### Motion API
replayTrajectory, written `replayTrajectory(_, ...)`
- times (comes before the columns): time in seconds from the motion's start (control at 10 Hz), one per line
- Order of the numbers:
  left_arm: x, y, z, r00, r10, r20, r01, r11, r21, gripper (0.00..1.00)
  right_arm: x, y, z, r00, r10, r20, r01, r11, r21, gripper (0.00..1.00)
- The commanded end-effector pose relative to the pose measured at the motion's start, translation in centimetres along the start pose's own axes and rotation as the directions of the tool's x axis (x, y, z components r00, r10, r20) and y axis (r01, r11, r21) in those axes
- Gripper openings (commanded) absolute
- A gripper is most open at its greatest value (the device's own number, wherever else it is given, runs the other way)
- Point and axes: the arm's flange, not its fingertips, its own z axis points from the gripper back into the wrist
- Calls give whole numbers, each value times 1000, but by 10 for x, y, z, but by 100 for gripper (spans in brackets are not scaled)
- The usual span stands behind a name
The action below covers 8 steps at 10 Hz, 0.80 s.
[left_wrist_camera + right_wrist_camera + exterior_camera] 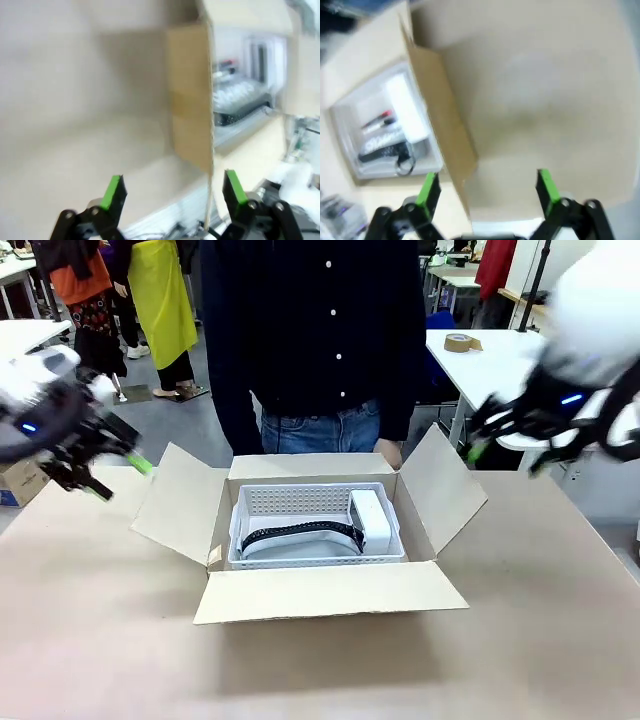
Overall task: Pack the gift set into the box.
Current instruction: Lift both hands away from the flaps of the Package Box.
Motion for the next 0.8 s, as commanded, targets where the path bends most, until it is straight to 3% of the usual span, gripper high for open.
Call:
replayTrajectory(0.0, -10, 66, 85, 982, -48, -183, -50, 866, -498, 100, -2, -120, 70, 948, -143, -284, 239, 909, 341, 100)
replayTrajectory(0.1, -15, 108, 97, 988, -34, -152, -80, 729, -680, 100, -5, -170, 66, 900, -209, -382, 372, 825, 426, 100)
replayTrajectory(0.2, -20, 158, 97, 994, 1, -111, -94, 537, -838, 100, -13, -218, 42, 871, -237, -429, 450, 735, 507, 100)
replayTrajectory(0.3, -25, 198, 89, 994, 43, -99, -108, 391, -914, 100, -24, -256, 17, 856, -250, -453, 495, 649, 578, 100)
replayTrajectory(0.4, -29, 223, 76, 983, 153, -97, -140, 302, -943, 100, -34, -283, -9, 832, -282, -478, 547, 562, 621, 100)
replayTrajectory(0.5, -29, 243, 70, 959, 255, -124, -194, 273, -942, 100, -39, -293, -33, 792, -320, -519, 604, 532, 594, 100)
replayTrajectory(0.6, -66, 206, 89, 999, 33, -10, -29, 682, -731, 100, -54, -281, 24, 879, -235, -414, 448, 705, 550, 100)
replayTrajectory(0.7, -66, 206, 89, 999, 33, -10, -29, 682, -731, 100, -54, -281, 24, 879, -235, -414, 448, 705, 550, 100)
